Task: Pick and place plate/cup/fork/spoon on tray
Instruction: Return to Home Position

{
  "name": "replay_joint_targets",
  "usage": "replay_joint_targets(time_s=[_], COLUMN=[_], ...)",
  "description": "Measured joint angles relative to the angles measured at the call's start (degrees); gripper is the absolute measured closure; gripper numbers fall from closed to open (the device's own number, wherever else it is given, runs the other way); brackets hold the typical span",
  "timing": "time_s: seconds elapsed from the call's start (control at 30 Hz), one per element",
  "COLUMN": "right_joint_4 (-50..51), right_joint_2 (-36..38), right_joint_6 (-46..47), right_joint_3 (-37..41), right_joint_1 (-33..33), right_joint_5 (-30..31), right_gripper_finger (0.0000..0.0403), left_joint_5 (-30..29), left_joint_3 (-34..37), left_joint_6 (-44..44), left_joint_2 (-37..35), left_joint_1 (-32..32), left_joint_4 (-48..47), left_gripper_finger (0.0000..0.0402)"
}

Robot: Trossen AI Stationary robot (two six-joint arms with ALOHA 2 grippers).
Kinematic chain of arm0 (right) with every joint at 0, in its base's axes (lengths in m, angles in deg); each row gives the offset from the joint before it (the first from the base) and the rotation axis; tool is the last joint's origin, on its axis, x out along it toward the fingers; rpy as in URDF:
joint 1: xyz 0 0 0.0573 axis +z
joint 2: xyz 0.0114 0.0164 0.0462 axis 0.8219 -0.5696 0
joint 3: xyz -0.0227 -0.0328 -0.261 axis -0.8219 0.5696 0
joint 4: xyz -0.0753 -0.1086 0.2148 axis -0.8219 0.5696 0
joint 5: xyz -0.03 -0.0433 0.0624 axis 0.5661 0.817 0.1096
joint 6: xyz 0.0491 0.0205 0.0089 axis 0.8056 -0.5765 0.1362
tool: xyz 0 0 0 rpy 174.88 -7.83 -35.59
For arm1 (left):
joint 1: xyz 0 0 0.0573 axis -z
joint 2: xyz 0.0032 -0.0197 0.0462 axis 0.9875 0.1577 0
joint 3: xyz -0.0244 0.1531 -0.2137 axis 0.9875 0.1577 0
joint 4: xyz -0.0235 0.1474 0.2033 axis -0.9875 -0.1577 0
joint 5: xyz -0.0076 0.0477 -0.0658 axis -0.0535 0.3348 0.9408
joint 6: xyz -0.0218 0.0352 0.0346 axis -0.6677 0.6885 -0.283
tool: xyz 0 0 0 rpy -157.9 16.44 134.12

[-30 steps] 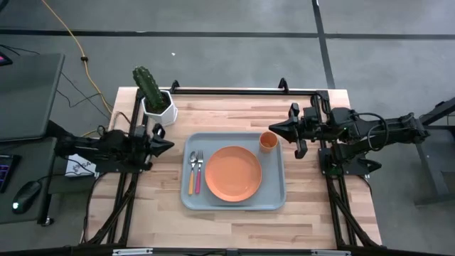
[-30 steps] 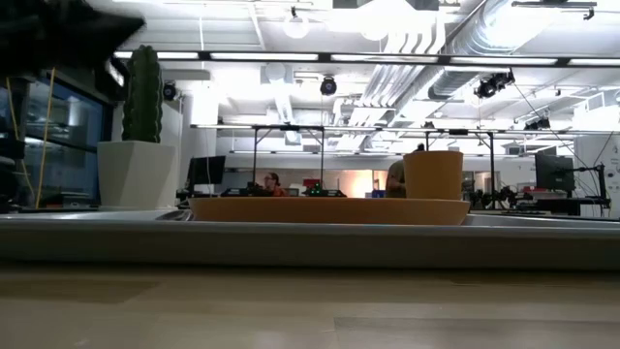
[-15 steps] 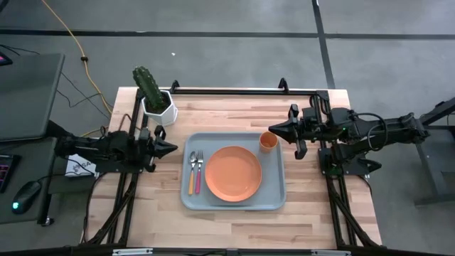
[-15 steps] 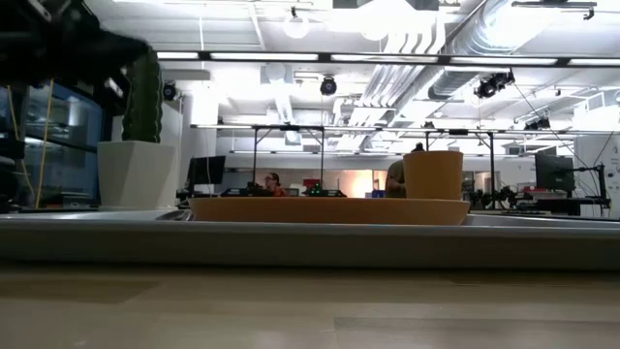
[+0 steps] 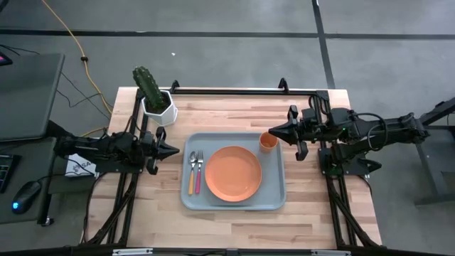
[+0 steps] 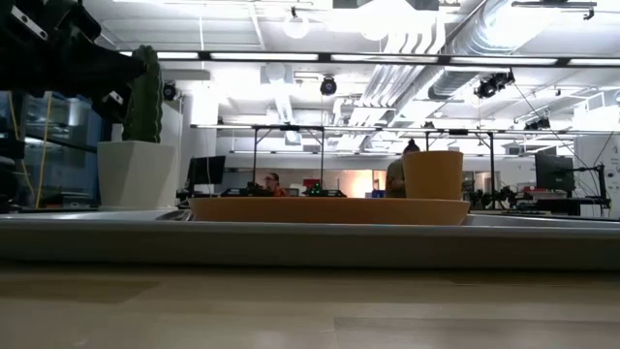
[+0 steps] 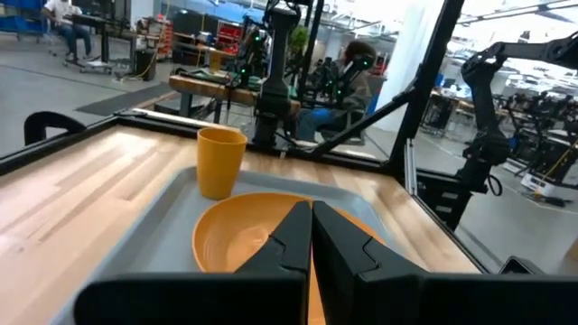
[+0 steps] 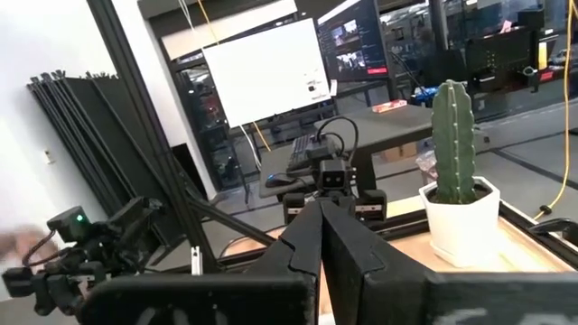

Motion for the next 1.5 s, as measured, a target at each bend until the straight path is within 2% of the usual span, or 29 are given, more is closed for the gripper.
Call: replay_joint_targets(time_s=[0.17, 0.4, 0.87, 1.07, 1.2, 1.5], right_joint_4=[0.03, 0.00, 1.66, 10.10, 12.17, 11.86], right_joint_2=[0.13, 0.13, 0.72, 5.22, 9.53, 23.15], right_joint_6=[0.64, -4.76, -1.69, 2.55, 3.20, 3.48], right_joint_3=[0.00, 0.00, 0.00, 0.00, 1.56, 12.44], right_joint_1=[0.00, 0.00, -0.02, -0.01, 0.11, 0.11], right_joint_5=[-0.29, -0.36, -1.05, -0.46, 0.16, 0.06], right_gripper_finger=[0.0403, 0.0403, 0.0403, 0.0403, 0.0403, 0.0403], left_joint_5=[0.00, 0.00, -0.43, -0.44, -0.44, -0.42], left_joint_3=[0.00, 0.00, -0.02, -0.02, -0.02, -0.02], left_joint_6=[0.08, 0.08, 0.06, 0.06, 0.06, 0.06], left_joint_2=[0.01, -0.33, -1.14, -0.99, -0.99, -0.99], left_joint_1=[0.00, 0.00, 1.31, 1.31, 1.31, 1.29], left_joint_4=[-0.04, -0.06, 0.48, 0.44, 0.46, 0.48], left_gripper_finger=[0.0401, 0.0401, 0.0401, 0.0401, 0.0401, 0.0401])
